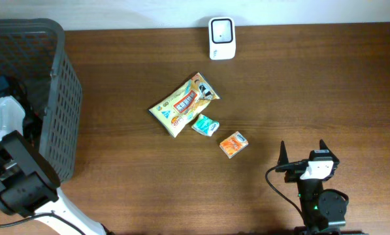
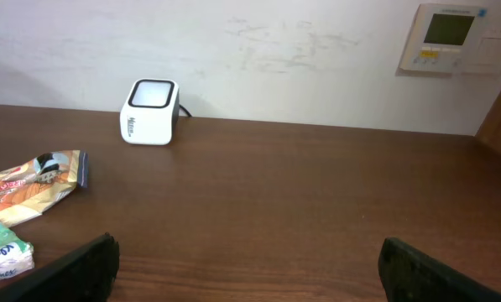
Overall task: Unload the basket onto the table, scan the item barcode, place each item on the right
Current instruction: 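Grasp the red Hacks candy bag in the basket with the left gripper, then drop the red Hacks bag on the table beside the other items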
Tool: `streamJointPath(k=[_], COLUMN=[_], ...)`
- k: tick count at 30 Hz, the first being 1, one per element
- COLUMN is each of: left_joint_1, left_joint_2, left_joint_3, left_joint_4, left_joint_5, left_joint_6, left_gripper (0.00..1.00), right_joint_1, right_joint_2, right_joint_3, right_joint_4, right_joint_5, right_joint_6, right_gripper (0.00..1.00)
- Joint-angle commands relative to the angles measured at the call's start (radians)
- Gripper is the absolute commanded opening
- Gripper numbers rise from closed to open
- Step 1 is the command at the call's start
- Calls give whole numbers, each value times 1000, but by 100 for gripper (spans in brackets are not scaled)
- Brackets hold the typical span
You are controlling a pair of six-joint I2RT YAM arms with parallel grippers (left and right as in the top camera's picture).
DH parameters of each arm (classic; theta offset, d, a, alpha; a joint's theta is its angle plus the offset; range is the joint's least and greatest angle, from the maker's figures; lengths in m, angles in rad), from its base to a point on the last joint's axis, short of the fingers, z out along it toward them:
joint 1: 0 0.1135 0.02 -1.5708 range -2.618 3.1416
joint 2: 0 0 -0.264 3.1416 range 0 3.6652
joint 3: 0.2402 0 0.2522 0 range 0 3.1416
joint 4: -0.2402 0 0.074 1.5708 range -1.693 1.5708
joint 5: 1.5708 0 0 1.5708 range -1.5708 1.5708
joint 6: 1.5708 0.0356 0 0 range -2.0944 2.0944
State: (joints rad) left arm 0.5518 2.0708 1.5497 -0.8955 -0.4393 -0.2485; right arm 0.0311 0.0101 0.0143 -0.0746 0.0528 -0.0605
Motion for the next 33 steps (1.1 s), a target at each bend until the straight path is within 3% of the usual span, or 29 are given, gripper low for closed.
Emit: streamJointPath(k=[1,2,8,14,18,21,24,28,33], left_joint_1=[2,2,-34,-124,-230,-358,-580,-877,-1073], left_joint_2=[-6,-6,-85,-395,-636,-747,-742,-618,-361], left_joint_3=[-16,-16,42,188,207,207,198,198,198], left_joint_4=[5,5,-51,-56,-19,-15,-21,-25,-25], left_joint_5=[5,6,51,316,359,603,818,796,738], left_joint_6=[-5,-5,-5,-5,-5,-5,-5,-5,-5], left_gripper=[7,0,0,0,0,0,0,0,0], right_joint_1=[-5,-5,-5,-5,-5,-5,-5,-5,-5], right_joint_2=[-6,-6,-6,-6,-6,-6,-6,-6,-6], right_joint_3=[-9,-9,-9,-9,-9,-9,-9,-9,-9], right_joint_4=[-1,-1,-1,-1,-1,-1,-1,-1,-1], right_joint_5=[12,12,12,11,12,11,11,11,12], right_joint_6=[-3,-3,-3,-3,-3,-3,-3,-3,-3], right_gripper=[98,98,98,98,98,98,98,98,98])
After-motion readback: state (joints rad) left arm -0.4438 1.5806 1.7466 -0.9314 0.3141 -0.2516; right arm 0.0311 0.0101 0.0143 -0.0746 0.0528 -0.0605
